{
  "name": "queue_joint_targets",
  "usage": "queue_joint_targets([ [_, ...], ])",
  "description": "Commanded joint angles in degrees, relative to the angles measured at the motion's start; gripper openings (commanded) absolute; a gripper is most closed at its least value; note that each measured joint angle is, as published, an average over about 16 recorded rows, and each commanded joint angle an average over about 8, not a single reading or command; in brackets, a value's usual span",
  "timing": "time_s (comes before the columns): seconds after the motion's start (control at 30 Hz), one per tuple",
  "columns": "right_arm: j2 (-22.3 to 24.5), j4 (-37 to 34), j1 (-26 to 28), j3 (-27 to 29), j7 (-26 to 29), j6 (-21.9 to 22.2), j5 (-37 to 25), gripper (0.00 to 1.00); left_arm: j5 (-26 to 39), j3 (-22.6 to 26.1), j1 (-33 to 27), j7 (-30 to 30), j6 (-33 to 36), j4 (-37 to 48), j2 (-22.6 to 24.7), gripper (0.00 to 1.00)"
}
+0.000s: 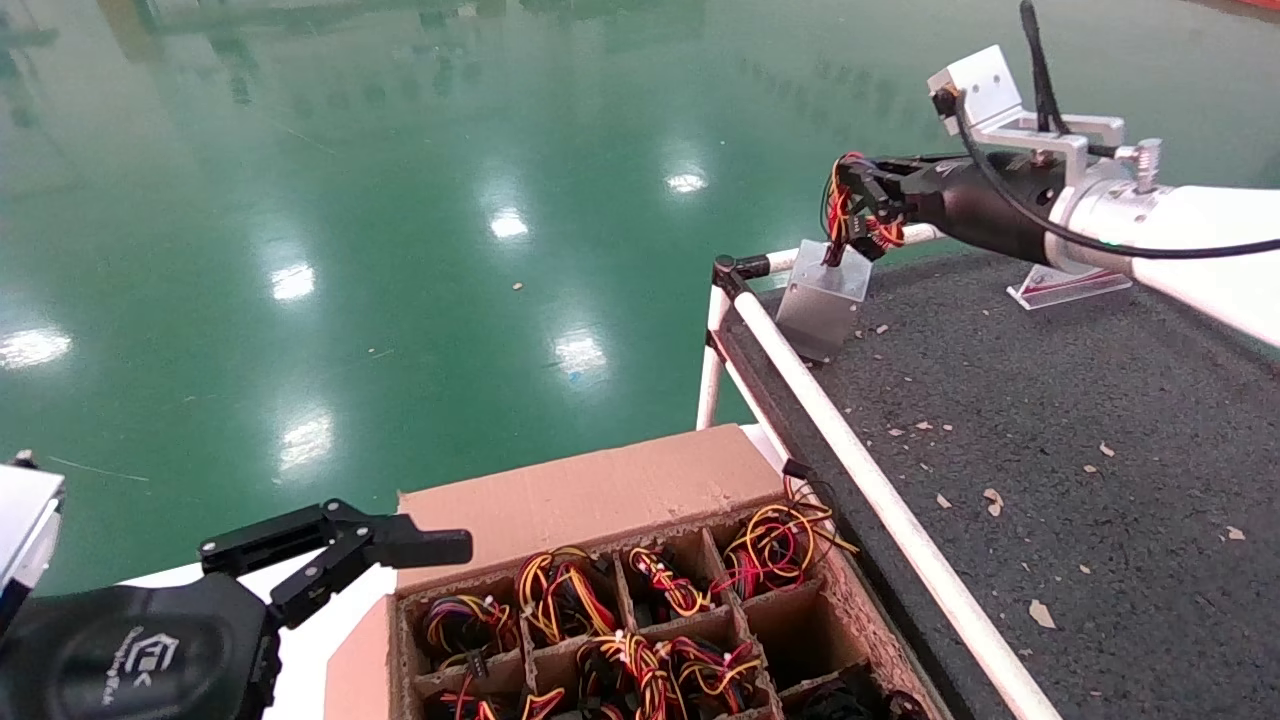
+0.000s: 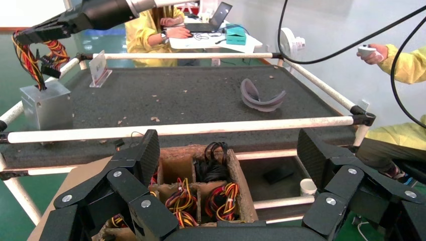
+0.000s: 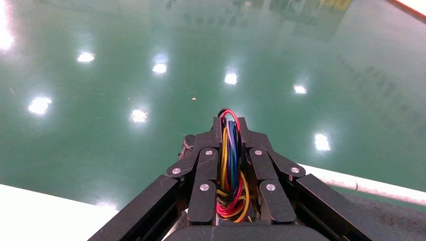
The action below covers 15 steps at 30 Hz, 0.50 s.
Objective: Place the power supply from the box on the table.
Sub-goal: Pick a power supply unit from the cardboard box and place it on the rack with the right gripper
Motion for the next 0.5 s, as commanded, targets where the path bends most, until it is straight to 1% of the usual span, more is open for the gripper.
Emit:
queue_joint_targets([
  [0.03, -0.5, -0.2, -0.4, 0.2, -0.1, 0.7, 0.3, 0.0, 0.0, 0.0, 0.0, 0.0, 0.0, 0.0, 0.0, 1.0],
  [0.4, -1.9, -1.1, -2.5, 0.5, 0.2, 5.0, 0.7, 0.0, 0.0, 0.0, 0.0, 0.0, 0.0, 0.0, 0.0, 1.0],
  [0.43, -1.9, -1.2, -2.6, 0.4, 0.3, 5.4, 0.7, 0.02, 0.0, 0.0, 0.0, 0.0, 0.0, 0.0, 0.0, 1.0],
  [0.47, -1.9, -1.2, -2.7, 0.4, 0.3, 5.7, 0.6, 0.1, 0.0, 0.0, 0.0, 0.0, 0.0, 0.0, 0.0, 1.0],
  [0.5, -1.9, -1.1, -2.8, 0.4, 0.3, 5.9, 0.6, 0.22, 0.0, 0.0, 0.0, 0.0, 0.0, 0.0, 0.0, 1.0],
])
